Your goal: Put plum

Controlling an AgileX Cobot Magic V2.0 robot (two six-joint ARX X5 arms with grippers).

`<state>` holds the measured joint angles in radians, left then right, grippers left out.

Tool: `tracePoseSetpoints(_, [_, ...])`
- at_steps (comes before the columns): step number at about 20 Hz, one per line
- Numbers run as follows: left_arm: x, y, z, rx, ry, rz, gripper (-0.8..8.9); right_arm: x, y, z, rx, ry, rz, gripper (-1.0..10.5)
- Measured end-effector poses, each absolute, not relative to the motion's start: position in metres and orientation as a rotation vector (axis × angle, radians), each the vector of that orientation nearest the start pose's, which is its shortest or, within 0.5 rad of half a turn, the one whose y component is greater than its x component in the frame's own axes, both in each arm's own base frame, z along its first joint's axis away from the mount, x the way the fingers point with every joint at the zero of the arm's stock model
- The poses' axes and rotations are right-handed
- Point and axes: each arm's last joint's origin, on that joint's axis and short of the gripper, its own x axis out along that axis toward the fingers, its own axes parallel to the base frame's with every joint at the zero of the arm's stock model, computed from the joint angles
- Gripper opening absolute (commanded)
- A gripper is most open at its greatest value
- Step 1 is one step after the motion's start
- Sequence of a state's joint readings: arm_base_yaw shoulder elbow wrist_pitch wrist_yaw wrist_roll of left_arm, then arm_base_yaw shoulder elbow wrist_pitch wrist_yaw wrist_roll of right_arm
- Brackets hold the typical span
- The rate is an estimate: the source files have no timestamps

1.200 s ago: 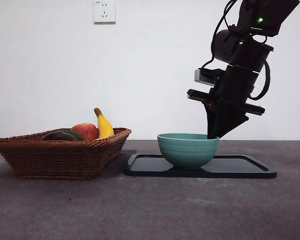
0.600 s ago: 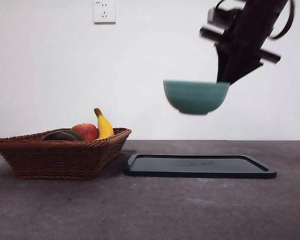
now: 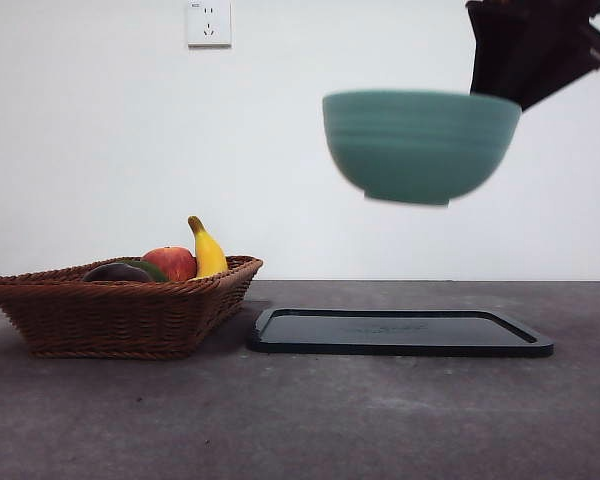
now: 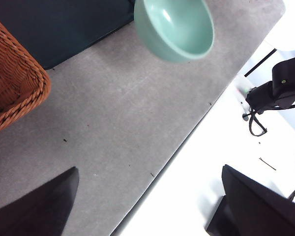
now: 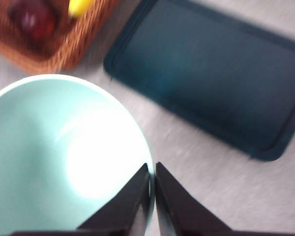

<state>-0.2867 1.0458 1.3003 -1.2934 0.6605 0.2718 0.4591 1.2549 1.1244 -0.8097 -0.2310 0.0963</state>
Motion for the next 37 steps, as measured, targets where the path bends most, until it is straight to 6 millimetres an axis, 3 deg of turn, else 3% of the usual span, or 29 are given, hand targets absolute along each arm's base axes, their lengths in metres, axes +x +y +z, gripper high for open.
tracePoseSetpoints(9, [0.144,-0.061,0.374,0.028,0.929,-0.991,4.64,0.201,0.132,0.231,-0.064,1.026,0.607,0.1])
tracePoseSetpoints(20, [0.144,-0.061,0.374,0.029,0.929,-0.991,4.64,0.203,0.134,0.190,-0.054,1.082,0.583,0.1])
tracePoseSetpoints(25, [0.144,-0.061,0.374,0.029,0.929,-0.991,4.64,0.204,0.135,0.187,-0.051,1.091,0.578,0.2])
tracePoseSetpoints(29, [0.144,-0.061,0.374,0.028,0.929,-0.991,4.64,0.204,0.135,0.187,-0.051,1.091,0.579,1.7])
tracePoseSetpoints(31, [0.144,-0.061,0.374,0.029,0.929,-0.991,4.64,0.203,0.134,0.191,-0.047,1.077,0.581,1.7])
tracePoseSetpoints(37, [0.144,-0.061,0.374,0.029,0.929,-0.991,4.64,0.192,0.126,0.248,-0.029,0.941,0.585,1.7])
